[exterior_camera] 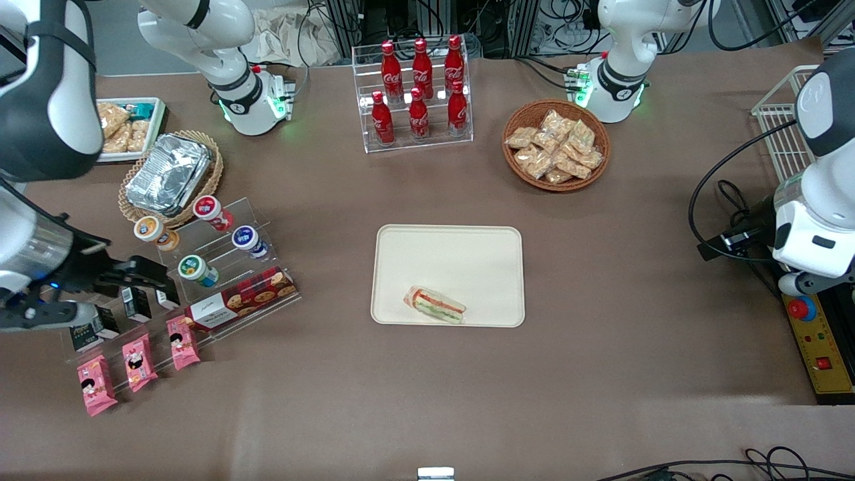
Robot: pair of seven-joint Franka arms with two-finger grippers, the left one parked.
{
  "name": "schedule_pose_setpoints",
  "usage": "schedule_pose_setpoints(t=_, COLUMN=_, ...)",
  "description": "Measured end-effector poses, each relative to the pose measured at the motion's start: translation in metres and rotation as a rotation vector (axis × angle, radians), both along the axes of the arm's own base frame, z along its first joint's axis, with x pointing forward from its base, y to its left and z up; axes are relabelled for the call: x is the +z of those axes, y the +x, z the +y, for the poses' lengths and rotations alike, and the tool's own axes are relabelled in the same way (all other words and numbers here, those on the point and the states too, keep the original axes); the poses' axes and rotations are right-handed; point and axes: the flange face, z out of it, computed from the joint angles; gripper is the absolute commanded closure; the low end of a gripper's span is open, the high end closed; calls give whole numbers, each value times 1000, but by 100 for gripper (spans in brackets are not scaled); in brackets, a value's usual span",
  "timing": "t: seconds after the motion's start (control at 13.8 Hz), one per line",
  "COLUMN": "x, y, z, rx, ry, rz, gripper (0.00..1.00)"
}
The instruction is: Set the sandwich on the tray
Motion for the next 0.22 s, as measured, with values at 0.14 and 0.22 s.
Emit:
schedule_pose_setpoints(t=0.14, x=0, y=-4, z=-14, rx=-53, ry=-9, rz=21, gripper=1)
schedule_pose_setpoints(t=0.22, x=-3, y=-4, z=-22, rx=-68, ry=-11, rz=28, gripper=1)
